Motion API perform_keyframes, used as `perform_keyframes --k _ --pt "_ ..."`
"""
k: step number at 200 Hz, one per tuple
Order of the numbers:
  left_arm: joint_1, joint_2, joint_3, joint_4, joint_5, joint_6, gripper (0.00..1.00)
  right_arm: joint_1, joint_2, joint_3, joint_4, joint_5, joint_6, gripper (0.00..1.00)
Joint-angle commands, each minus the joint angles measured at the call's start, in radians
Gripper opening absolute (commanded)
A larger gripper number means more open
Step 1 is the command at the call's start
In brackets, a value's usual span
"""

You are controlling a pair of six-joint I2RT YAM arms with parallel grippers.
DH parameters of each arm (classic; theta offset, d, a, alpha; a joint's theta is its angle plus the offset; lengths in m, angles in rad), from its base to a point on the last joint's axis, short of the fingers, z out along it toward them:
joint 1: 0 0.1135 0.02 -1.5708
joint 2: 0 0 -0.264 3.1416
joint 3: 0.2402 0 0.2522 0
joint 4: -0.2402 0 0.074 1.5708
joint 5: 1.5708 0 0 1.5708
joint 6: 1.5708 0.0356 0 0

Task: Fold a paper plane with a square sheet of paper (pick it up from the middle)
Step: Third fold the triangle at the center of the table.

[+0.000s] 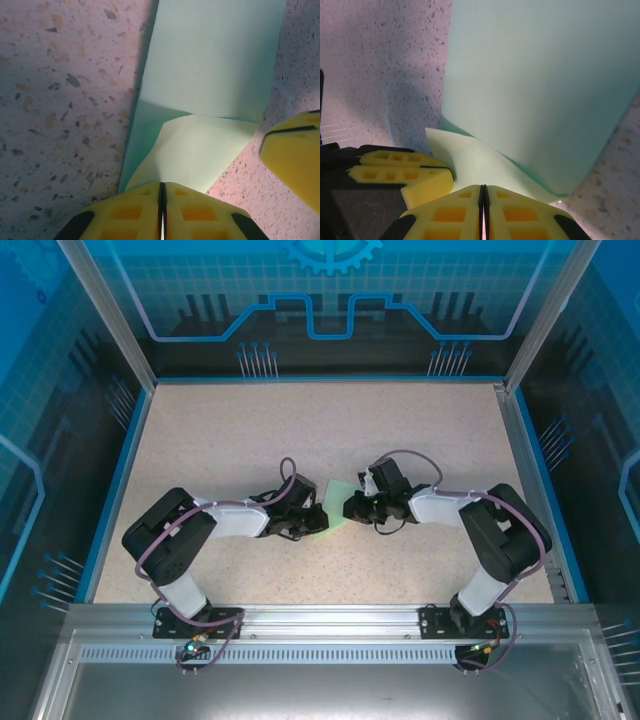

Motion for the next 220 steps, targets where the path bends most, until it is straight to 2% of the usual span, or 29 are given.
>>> perform_keyframes --k 1,48,82,118,170,183,220 --pt "-0.007 0.027 0.020 -0.057 -0.015 -0.028 0.13 0.016 0.045 0.025 -0.029 0.012 -0.018 0.10" --pt "-0.007 0.030 0.005 -0.107 -0.036 -0.042 0.12 -0.009 0.089 -0.015 0.004 0.002 -0.035 0.09" --pt "-0.007 0.037 -0.003 -0.149 -0.046 -0.037 0.10 -0.080 0.075 -0.053 0.018 0.002 -0.055 0.09" --pt "-0.007 0.042 -0.011 -0.167 -0.055 -0.035 0.10 -0.147 0.025 -0.049 -0.050 0.027 -0.086 0.09" --pt "-0.007 0.019 0.008 -0.156 -0.037 -0.010 0.11 -0.148 -0.123 -0.031 -0.132 0.087 -0.071 0.10" --pt "-0.008 -0.014 0.023 -0.149 -0.022 0.002 0.14 -0.145 -0.172 -0.049 -0.128 0.087 -0.061 0.13" --pt "-0.006 -0.137 0.035 -0.095 0.006 0.008 0.29 -0.136 -0.207 -0.097 -0.083 -0.015 -0.025 0.32"
